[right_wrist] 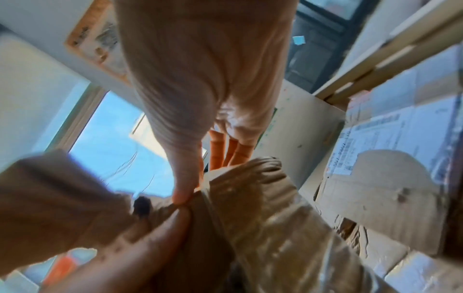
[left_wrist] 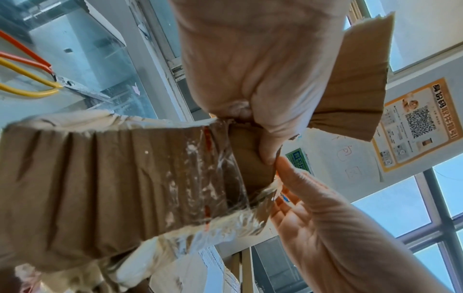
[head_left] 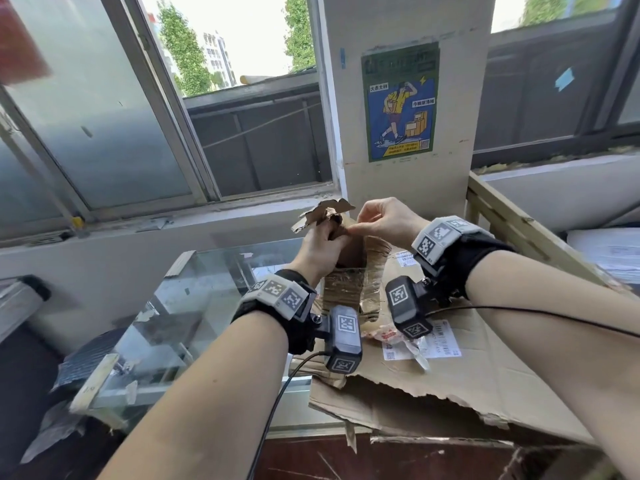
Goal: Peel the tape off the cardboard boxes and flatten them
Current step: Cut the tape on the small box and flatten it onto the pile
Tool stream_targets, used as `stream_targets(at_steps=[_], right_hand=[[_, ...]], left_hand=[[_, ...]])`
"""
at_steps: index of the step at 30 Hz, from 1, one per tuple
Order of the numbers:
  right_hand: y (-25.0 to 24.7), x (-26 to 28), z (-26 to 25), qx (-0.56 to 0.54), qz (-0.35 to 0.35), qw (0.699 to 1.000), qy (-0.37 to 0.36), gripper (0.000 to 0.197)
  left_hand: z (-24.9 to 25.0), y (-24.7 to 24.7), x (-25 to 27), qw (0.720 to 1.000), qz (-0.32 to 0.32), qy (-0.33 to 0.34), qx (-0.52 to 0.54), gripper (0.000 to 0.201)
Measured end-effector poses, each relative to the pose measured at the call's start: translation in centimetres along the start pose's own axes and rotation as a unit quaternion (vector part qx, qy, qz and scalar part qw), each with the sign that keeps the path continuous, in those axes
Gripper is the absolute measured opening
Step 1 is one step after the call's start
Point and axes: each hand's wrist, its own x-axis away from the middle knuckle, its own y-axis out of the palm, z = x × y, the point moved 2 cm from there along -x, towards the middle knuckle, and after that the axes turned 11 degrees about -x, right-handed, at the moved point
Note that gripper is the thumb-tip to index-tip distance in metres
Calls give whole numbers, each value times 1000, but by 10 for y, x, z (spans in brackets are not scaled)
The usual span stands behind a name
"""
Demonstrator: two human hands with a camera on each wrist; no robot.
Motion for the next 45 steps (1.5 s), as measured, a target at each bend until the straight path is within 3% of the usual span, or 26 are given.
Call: stream_targets(at_steps=[3,5,9,11,14,21,27,31,37,39,42,45], right_hand=[[-8,1,6,-99,15,994,32,11],[-11,3,6,-105,24,993,40,11],[-13,1,4,-108,60,991,53,28],[-14,0,3,-79,55,993,62,30],[-12,2,-4,8,42,997,62,13],[-4,2,-20,168,67,983,6,13],[2,4,-23,214,104,971,-27,12],[0,5,-22,202,129,970,-34,4],[-9,7,-18,152,153,976,-13,9],[-13,7,-15,99,126,987,0,14],[-16,11,-14,-64,61,996,8,24],[-16,12,-16,-75,59,995,0,33]], left_hand=[[2,1,2,1000,-1,8,-6,20],[3,3,2,1000,-8,10,-2,23],[5,6,3,1000,-13,9,-2,27],[5,6,3,1000,-13,8,-9,28],[6,5,3,1000,-9,12,-19,26],[14,3,3,1000,14,11,-22,23],[19,-1,3,999,26,0,-24,22],[21,0,4,999,25,-5,-21,17],[23,2,8,999,27,9,-19,16],[21,2,8,999,25,10,-16,19],[21,4,9,1000,15,18,-7,22],[23,8,10,1000,10,25,-6,18]])
